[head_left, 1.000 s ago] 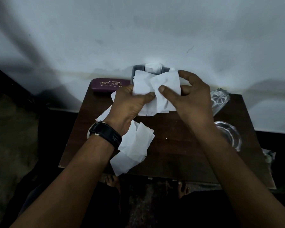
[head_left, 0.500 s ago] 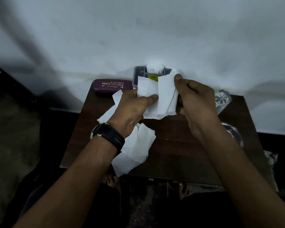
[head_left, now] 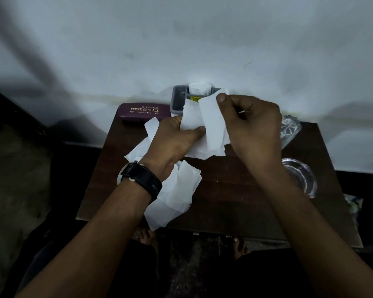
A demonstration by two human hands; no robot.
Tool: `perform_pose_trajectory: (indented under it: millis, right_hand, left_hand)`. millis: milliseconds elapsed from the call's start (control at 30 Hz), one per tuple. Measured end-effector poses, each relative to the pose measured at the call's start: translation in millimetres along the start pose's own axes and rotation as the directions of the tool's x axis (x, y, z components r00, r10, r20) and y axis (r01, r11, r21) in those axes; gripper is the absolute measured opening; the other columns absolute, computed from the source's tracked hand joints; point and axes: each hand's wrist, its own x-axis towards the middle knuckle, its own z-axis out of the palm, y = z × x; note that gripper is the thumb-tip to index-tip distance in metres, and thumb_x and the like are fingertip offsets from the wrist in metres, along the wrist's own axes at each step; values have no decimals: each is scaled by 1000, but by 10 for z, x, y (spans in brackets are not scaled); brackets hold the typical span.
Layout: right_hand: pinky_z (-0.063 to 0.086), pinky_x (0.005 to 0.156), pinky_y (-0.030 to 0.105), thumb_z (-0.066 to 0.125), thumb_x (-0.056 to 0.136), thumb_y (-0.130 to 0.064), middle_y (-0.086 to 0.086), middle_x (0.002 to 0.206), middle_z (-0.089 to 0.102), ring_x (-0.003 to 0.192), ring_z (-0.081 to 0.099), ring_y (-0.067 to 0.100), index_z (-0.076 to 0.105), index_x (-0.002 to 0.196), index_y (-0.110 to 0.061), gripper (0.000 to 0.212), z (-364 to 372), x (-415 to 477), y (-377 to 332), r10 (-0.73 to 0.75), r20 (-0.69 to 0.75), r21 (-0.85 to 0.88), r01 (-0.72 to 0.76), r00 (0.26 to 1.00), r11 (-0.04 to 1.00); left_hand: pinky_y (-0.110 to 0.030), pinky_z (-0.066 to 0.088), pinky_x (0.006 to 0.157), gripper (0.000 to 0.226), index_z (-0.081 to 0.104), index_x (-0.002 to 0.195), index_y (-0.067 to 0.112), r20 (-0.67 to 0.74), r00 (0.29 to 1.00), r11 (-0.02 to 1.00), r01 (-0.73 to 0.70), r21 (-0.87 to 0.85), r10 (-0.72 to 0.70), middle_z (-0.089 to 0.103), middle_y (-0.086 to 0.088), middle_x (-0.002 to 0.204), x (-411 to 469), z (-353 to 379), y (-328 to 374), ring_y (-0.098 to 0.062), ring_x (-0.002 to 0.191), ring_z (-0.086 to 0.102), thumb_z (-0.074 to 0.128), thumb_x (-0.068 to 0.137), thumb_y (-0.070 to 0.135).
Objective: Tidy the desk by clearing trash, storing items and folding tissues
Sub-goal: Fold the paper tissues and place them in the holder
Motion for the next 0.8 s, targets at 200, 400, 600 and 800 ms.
perform_pose_trajectory:
  millis: [200, 400, 600, 800]
  right_hand:
    - [35, 60, 27, 66, 96, -28, 4, 60, 61, 61, 55, 16, 75, 72, -10, 31, -17, 17, 97, -238, -11, -345, 219, 971, 913]
    - [62, 84, 34, 77, 90, -31, -4, 79, 80, 82, 76, 10, 82, 89, -16, 16, 93, 12, 49, 332, 169, 269, -367, 928, 890]
    - [62, 89, 47, 76, 91, -29, 9, 97, 80, 95, 77, 25, 80, 101, -6, 26, 33, 65, 43, 457, 267, 465, -529, 849, 710]
    - [63, 86, 45, 77, 90, -29, 8, 93, 81, 90, 78, 22, 80, 100, -7, 24, 30, 41, 53, 415, 237, 409, -478, 878, 778]
  left_hand:
    - [-46, 62, 91, 24, 76, 115, 10, -18, 1000, 999, 6, -37, -6, 79, -5, 107, 2, 3, 7, -21, 99, 76, 76, 91, 12]
    - [-49, 64, 82, 27, 72, 120, 4, 88, 989, 945, 137, -298, -115, 78, -13, 113, -63, 84, 142, -30, 103, 76, 67, 98, 19]
    - [-50, 61, 91, 33, 73, 119, 4, 180, 983, 958, 89, -274, -40, 79, -12, 112, -100, 43, 160, -27, 103, 76, 77, 90, 19]
    - [-45, 59, 97, 40, 73, 119, 4, 227, 973, 989, -13, -145, 46, 79, -11, 111, -105, 21, 122, -27, 104, 76, 84, 81, 9]
